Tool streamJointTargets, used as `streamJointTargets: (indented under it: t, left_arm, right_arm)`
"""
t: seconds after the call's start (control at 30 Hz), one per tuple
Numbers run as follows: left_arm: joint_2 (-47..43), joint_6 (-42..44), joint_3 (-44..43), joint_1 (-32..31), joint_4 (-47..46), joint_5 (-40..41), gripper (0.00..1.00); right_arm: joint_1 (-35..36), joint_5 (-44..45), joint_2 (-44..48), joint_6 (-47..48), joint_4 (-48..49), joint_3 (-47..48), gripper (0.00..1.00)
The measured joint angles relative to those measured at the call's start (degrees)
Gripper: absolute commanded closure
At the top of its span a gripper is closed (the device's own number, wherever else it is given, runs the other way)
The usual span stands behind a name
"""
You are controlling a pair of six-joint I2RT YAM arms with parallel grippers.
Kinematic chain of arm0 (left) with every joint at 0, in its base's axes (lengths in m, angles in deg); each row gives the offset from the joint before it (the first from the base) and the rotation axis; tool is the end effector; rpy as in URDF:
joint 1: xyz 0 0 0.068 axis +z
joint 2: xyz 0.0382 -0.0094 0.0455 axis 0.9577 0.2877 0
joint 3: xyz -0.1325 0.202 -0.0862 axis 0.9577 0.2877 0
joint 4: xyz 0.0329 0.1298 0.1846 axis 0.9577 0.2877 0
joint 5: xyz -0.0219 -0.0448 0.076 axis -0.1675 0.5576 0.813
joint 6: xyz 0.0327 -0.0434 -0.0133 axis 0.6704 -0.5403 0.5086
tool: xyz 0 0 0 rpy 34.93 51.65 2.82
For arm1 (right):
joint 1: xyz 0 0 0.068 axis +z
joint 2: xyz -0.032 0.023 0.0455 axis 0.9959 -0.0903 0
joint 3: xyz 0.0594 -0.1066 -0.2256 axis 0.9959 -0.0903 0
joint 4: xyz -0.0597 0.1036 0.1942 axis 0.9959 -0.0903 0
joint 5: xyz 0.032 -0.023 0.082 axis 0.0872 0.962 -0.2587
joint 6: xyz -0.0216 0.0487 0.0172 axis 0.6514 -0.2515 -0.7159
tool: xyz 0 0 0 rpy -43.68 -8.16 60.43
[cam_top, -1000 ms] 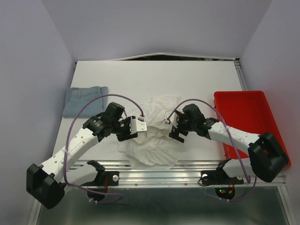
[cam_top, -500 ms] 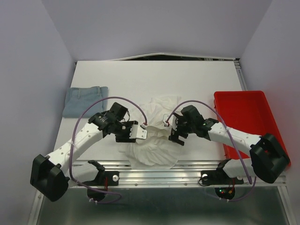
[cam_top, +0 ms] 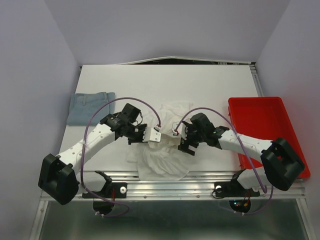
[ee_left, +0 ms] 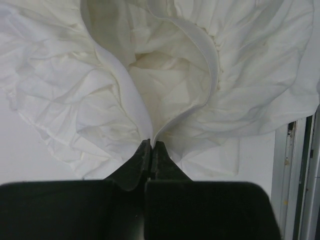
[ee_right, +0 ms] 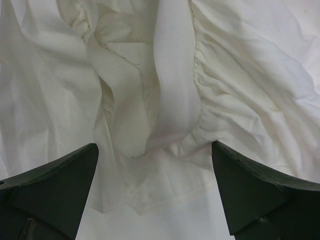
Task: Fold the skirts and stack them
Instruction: Flatten the skirt out
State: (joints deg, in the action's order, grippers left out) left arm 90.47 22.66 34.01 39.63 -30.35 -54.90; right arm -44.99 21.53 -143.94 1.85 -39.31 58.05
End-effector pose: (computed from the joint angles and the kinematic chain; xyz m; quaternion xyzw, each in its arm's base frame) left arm 0.1653 -0.1300 0.2432 0.7571 0.5574 -0.1319 0.3141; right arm 0.1756 0.1642 0.1870 -0.6125 0.6959 0.1815 0.3281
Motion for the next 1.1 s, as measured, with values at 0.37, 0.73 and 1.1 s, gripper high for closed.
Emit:
streamJointTargets:
  t: [0.37,0.73,1.1]
  left_arm:
    - [5.18,-3.3,-5.22,10.84,-0.59,-4.98,1.0]
    - [8.22,-4.33,-5.22,11.52,-0.59,-7.17,1.0]
    - [9.79,-5.22,-5.22,11.65,-0.98,-7.54,1.0]
  right_arm:
    - [0.02,2.27,-0.07,1.2,0.02,0.11,0.36]
    - [0.0,3.08,0.02,-4.39,0.13,3.43,0.39]
    - [4.13,2.86,-0.83,-8.68,0.15,5.97,0.33]
